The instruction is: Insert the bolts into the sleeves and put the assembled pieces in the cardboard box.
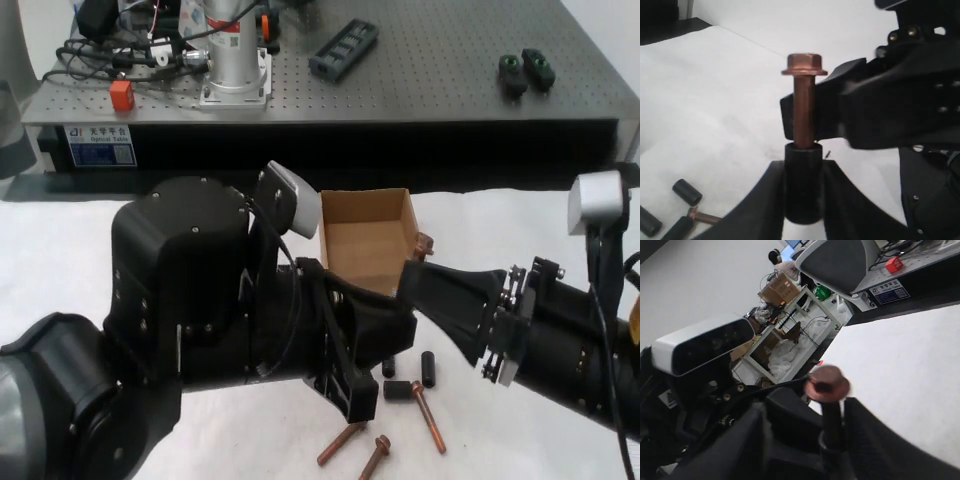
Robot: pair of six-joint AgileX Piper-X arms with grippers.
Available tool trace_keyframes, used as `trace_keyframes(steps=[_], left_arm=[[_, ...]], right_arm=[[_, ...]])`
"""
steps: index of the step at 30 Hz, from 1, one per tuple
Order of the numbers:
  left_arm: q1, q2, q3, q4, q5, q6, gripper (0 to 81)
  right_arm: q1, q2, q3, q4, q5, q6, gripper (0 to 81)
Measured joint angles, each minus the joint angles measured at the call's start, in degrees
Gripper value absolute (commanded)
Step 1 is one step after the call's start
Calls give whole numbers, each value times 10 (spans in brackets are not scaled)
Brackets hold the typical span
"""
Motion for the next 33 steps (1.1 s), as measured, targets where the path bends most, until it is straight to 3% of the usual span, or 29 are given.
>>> trace_keyframes(steps=[8,15,18,23,29,33], left_arm=[[0,0,0,-40,-72,9,7],[12,7,-18,-66,-147,-2,7],[37,43,-103,16,-190,-14,7],[85,254,-312,215,-214,-19,7],[87,441,-638,489,-216,-11,7],[84,520,-731,542,-205,-10,7]], right_arm=[[-31,-56,0,95,-15,-3,444],[-62,-164,0,354,-15,-18,368],[-62,-227,0,466,-15,-34,358],[-62,-316,0,628,-4,-40,358],[-62,-376,0,785,8,-21,358],[-62,-379,0,793,22,-18,358]])
